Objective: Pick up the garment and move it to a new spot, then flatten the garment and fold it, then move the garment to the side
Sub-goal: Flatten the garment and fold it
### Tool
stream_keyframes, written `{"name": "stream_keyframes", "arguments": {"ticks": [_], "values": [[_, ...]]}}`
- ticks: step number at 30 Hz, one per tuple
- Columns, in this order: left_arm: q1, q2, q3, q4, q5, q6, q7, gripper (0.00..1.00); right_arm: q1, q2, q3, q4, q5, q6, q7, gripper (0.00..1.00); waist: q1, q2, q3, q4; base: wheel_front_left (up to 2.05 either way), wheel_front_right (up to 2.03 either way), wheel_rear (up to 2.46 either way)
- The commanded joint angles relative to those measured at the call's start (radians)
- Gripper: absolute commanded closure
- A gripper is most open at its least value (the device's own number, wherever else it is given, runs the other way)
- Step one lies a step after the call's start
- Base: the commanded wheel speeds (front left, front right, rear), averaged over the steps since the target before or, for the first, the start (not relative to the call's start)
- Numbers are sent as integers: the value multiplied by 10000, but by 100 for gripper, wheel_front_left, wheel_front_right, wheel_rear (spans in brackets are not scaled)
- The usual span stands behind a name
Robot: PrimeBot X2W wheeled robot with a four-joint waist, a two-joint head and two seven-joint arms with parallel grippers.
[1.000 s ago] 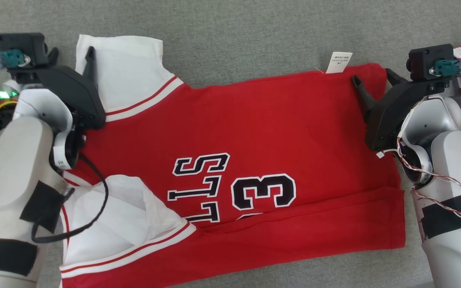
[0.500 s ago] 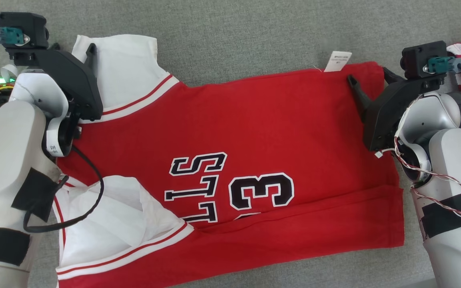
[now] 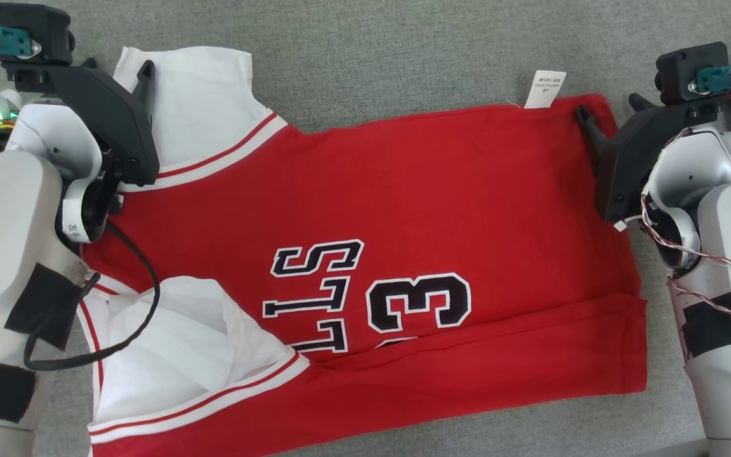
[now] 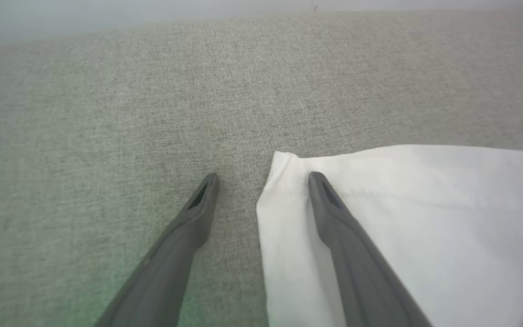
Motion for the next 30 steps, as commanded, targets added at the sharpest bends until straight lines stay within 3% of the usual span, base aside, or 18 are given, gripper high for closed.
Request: {"name": "stream_keyframes", "arguments": {"ticks": [1,3,5,6,7,8,17,30], "values": [[611,-245,-311,224,-193,-80,318,0,4,16,52,84,105,-28,66,0,1,1,-2,0,0,0,0],[672,-244,-360,193,-180,-52,368,0,-25,4,164,180,315,-26,163,0,1,1,-1,1,0,0,0],[756,-345,-419,188,-222,-66,390,9,-47,-52,288,252,472,-26,231,0,1,1,-1,11,0,0,0],[783,-411,-447,186,-239,-76,363,25,-47,-69,359,277,543,-25,249,2,1,1,-3,15,0,0,0],[796,-464,-467,190,-253,-104,307,48,-40,-84,430,295,617,-23,264,52,1,1,-8,17,0,0,0],[759,-539,-491,263,-172,-123,35,100,-3,-154,588,349,777,-16,251,100,1,1,-50,4,0,0,0],[473,-407,-262,341,39,-25,-1468,100,-30,-247,856,204,1056,-16,-292,100,1,1,-240,21,0,0,0],[1252,3,336,-1086,-813,-1194,-3809,100,570,-367,714,85,1308,-16,-1308,100,1,1,-1054,437,0,0,0]]}}
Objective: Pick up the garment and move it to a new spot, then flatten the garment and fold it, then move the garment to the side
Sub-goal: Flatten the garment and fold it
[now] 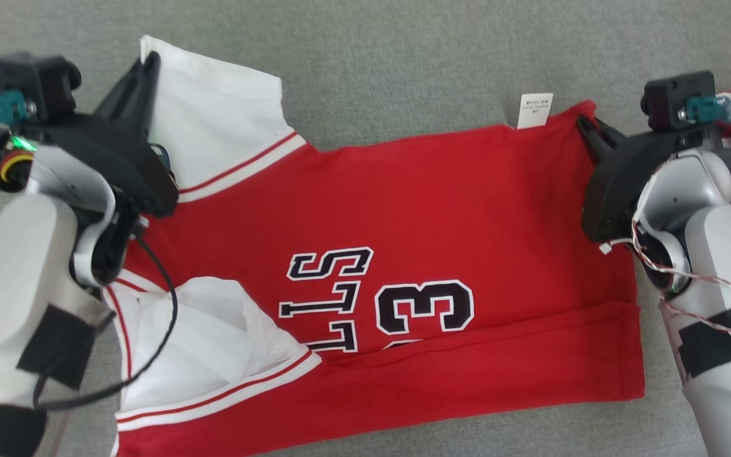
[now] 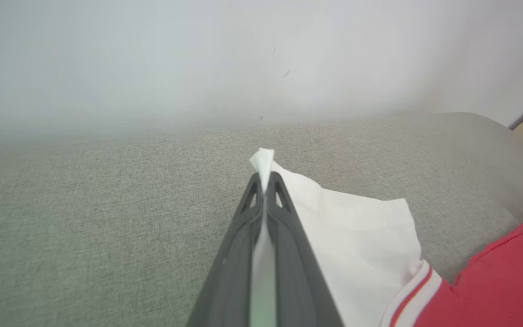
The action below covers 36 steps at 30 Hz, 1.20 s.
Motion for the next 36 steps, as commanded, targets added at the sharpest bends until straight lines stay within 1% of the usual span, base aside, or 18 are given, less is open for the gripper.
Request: {"name": "stream_keyframes", "arguments": {"ticks": [1,6,9,10,15,17,22,25,28,36], "values": [[387,61,-9,-355,-148,-86,-252,100,275,-94,-72,-62,58,0,-165,100,-1,-1,-279,186,0,0,0],[1571,117,142,-1384,-602,-166,-921,100,875,-124,-293,-271,7,0,-712,100,-1,-1,-721,379,0,0,0],[2591,60,228,-2064,-761,-82,-1334,100,1409,-197,-523,-311,-15,0,-1227,100,-1,-1,-1006,539,0,0,0],[2591,60,228,-2064,-761,-82,-1334,100,1409,-197,-523,-311,-15,0,-1227,100,-1,-1,-1006,539,0,0,0],[4327,-53,275,-3032,-896,209,-1985,100,2335,-444,-637,-261,-26,0,-1867,100,-1,-1,-1480,818,0,0,0],[4997,-152,340,-3377,-1007,356,-2273,100,2711,-531,-528,-308,203,0,-2137,100,-1,-1,-1663,935,0,0,0],[6441,-424,417,-4102,-1336,649,-2745,100,3644,-1147,-11,-507,824,0,-2604,100,-1,-1,-2095,1261,0,0,0],[7065,-581,306,-4380,-1454,774,-2718,100,4172,-1496,169,-601,1127,0,-2577,100,-1,-1,-2270,1394,0,0,0],[7523,-692,229,-4523,-1542,952,-2726,100,4519,-1782,254,-687,1196,0,-2473,100,-1,-1,-2393,1454,0,0,0],[8186,-947,35,-4240,-1768,985,-2832,100,4672,-2234,521,-553,687,0,-2202,100,-1,-1,-2504,1431,0,0,0]]}}
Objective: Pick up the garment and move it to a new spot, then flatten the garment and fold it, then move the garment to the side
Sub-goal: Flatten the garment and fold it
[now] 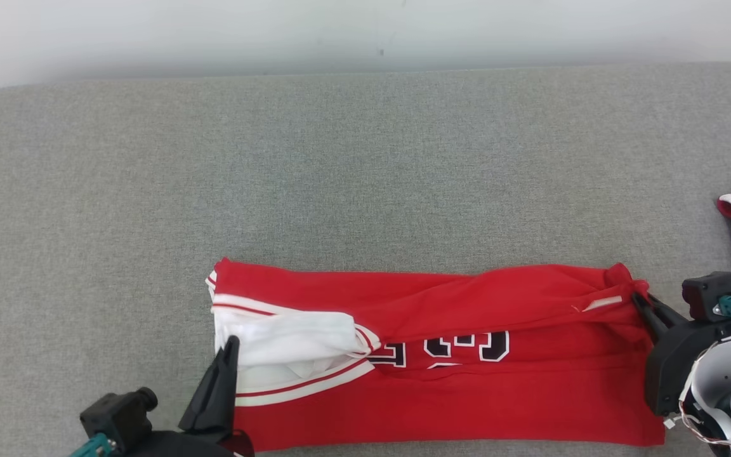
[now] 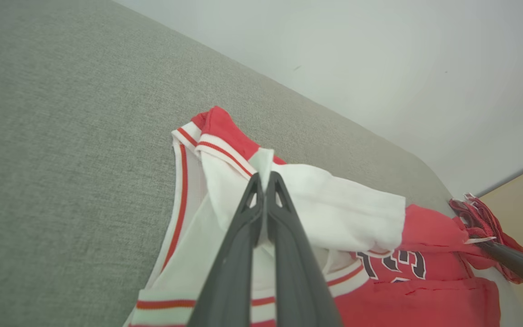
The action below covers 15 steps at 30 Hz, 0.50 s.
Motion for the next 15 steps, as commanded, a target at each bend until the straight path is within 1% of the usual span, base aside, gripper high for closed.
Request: {"name": "stream_keyframes", "arguments": {"ticks": [1,5,10,11,12,13,14,15], "values": [[147,-51,-40,55,-67,17,-54,100,74,-98,-37,70,-85,0,40,100,2,1,5,9,0,0,0],[254,-117,-129,273,-14,47,-121,100,327,57,-225,163,-171,0,330,100,2,1,-12,86,0,0,0],[289,-124,-70,551,-24,79,-216,100,846,314,-468,-240,132,0,626,100,2,1,-89,125,0,0,0],[311,-109,-53,605,-29,83,-214,100,952,370,-511,-336,151,0,675,89,2,1,-117,109,0,0,0],[330,-98,-45,655,-46,98,-204,100,1054,438,-587,-434,164,0,691,48,2,1,-135,94,0,0,0],[336,-88,-35,698,-60,111,-208,78,1130,503,-674,-524,162,0,682,0,2,1,-157,77,0,0,0],[346,-77,-25,757,-59,156,-201,17,1217,591,-738,-613,151,0,710,0,2,1,-179,59,0,0,0],[351,-51,-54,807,-28,156,-149,0,1295,671,-807,-702,136,0,762,0,2,1,-202,40,0,0,0]]}}
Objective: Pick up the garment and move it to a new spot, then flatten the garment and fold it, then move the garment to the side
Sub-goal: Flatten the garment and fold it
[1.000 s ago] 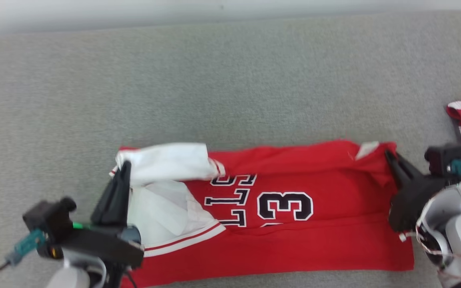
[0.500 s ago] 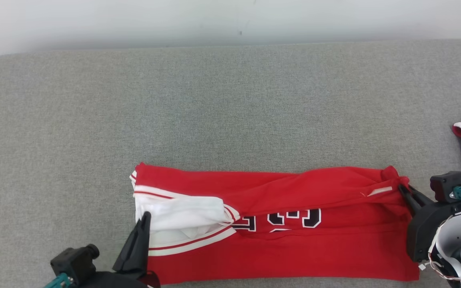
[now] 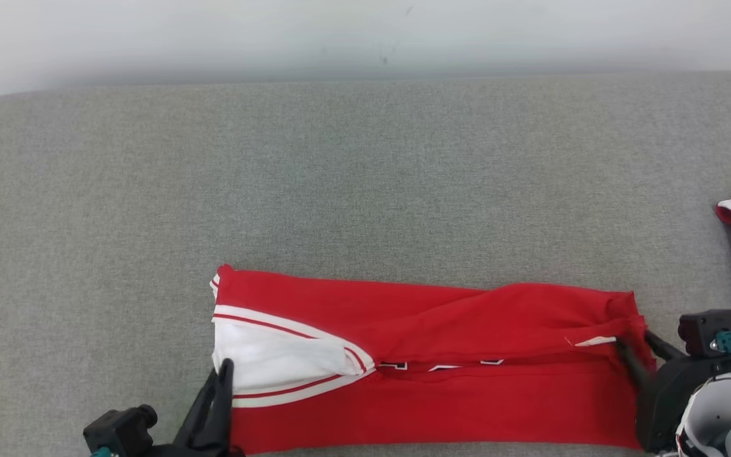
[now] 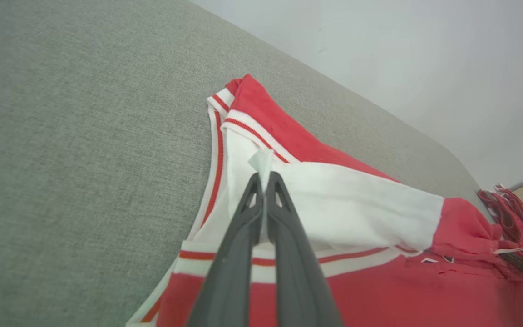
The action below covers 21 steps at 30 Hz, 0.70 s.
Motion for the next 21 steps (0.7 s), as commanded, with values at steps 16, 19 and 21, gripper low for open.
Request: {"name": "stream_keyframes", "arguments": {"ticks": [16,19,21], "values": [[711,188,1014,-305,2169,663,-640,0,1666,1613,-1887,-1658,-23,0,-899,0,1,0,-794,27,0,0,0],[1056,-76,1632,-777,3115,514,-634,0,1865,2045,-2153,-1797,-73,0,-1077,0,1,0,-966,30,0,0,0],[1202,-336,2084,-1115,3631,323,-638,0,1939,2290,-2289,-1801,-113,0,-1168,0,1,0,-1070,28,0,0,0]]}}
